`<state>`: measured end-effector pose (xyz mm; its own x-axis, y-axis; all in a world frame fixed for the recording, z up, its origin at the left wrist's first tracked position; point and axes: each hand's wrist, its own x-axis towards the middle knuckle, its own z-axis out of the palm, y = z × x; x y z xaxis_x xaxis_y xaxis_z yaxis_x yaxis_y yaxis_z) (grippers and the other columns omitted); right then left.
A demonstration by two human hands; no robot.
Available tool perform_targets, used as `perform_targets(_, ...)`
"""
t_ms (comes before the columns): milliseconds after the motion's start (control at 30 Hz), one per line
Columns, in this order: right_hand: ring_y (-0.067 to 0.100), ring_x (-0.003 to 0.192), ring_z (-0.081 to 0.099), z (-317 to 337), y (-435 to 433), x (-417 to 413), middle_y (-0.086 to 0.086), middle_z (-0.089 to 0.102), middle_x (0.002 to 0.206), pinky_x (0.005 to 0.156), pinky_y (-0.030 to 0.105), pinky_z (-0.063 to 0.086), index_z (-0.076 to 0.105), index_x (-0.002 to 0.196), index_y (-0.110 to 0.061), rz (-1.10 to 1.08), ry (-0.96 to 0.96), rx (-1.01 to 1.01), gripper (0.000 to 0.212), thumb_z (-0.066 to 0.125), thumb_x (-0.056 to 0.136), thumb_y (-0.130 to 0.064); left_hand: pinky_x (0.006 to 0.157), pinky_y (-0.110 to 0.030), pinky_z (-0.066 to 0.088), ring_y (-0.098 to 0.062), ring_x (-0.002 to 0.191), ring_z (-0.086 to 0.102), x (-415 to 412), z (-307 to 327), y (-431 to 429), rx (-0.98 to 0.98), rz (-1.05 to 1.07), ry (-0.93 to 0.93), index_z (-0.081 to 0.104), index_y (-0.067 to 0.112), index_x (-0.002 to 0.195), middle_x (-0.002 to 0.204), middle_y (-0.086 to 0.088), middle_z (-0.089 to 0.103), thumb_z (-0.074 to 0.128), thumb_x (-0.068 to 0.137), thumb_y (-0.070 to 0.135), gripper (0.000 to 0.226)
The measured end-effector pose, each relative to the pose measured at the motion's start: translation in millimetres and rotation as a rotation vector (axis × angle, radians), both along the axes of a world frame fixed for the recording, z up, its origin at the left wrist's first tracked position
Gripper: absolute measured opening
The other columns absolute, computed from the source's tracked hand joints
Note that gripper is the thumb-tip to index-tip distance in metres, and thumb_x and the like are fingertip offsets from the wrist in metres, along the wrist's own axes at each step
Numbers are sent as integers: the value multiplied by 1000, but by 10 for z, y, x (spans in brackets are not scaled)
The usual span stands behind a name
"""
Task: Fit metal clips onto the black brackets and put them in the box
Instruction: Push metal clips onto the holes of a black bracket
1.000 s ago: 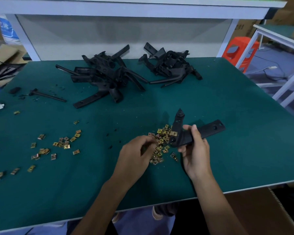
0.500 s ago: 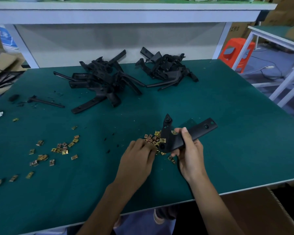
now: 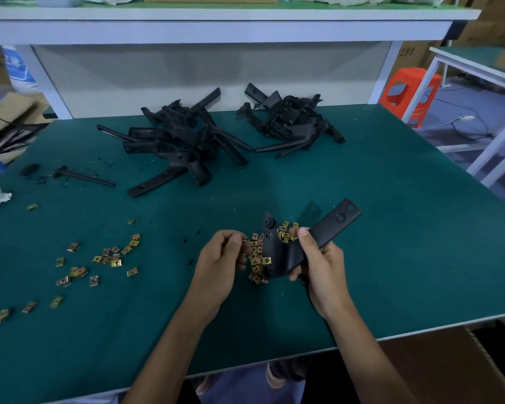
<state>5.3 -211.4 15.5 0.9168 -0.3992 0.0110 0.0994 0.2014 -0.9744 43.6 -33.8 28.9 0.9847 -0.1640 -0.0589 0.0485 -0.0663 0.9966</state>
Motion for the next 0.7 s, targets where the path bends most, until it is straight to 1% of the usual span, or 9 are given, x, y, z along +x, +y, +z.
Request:
perform_targets(100, 25, 45, 55, -4, -2, 2, 11, 61, 63, 43, 30, 47, 77, 88, -16, 1, 6, -12, 39, 67, 87, -54, 64, -19, 50, -5, 68, 57, 11, -2, 2, -140, -16, 96, 62, 10, 96, 76, 8, 67, 44, 107, 20, 24)
perform_targets(167, 25, 46, 55, -8, 1, 3, 12, 60, 64, 43, 31, 47, 77, 89, -16, 2, 9, -15, 37, 67, 87, -52, 64, -21, 52, -8, 69, 60, 29, -19, -2, -218, -5, 148, 61, 8, 98, 78, 4, 70, 43, 108, 19, 23)
perform_targets(267, 26, 46, 54, -16, 4, 3, 12, 59, 63, 44, 31, 47, 76, 89, -15, -2, 9, -32, 40, 68, 87, -54, 64, -23, 54, -13, 74, 67, 46, -87, -23, -289, 49, 157, 55, 7, 101, 82, -2, 74, 39, 109, 16, 20)
perform_targets(333, 26, 48, 55, -20, 4, 1, 9, 60, 64, 44, 31, 47, 76, 89, -15, -1, 11, -43, 41, 68, 86, -55, 65, -23, 54, -13, 76, 67, 46, -148, -16, -258, 84, 103, 54, 8, 102, 82, -2, 74, 41, 108, 17, 17)
perform_targets(433, 25, 48, 55, -30, 3, 4, 8, 63, 68, 44, 31, 47, 76, 88, -15, -5, 13, -55, 42, 68, 85, -56, 68, -22, 54, -13, 80, 65, 49, -215, 9, -267, 96, 51, 60, 13, 107, 87, 1, 73, 46, 106, 13, 14)
perform_targets(500, 24, 48, 55, -40, 5, 7, 8, 64, 70, 44, 32, 46, 75, 88, -14, -6, 15, -57, 43, 69, 85, -57, 72, -21, 54, -10, 81, 64, 41, -233, 20, -250, 105, 22, 64, 23, 116, 89, 6, 72, 47, 105, 8, 25)
perform_targets(567, 25, 49, 54, -46, 4, 6, 9, 63, 69, 44, 32, 46, 76, 89, -14, -4, 14, -60, 43, 68, 85, -56, 76, -19, 54, -5, 82, 65, 12, -235, 17, -183, 109, -37, 67, 30, 116, 92, 9, 72, 47, 105, 7, 32)
perform_targets(633, 26, 49, 54, -50, 4, 7, 10, 61, 67, 44, 32, 46, 76, 91, -14, -3, 13, -70, 42, 68, 86, -55, 75, -18, 54, -4, 85, 68, -35, -231, -3, -129, 104, -104, 66, 30, 112, 97, 10, 73, 48, 105, 9, 28)
perform_targets(700, 27, 49, 54, -50, 7, 7, 10, 60, 65, 44, 32, 46, 75, 91, -12, -3, 13, -78, 44, 68, 87, -55, 73, -22, 56, -9, 90, 71, -75, -226, -29, -116, 93, -130, 61, 26, 113, 102, 8, 75, 49, 105, 12, 20)
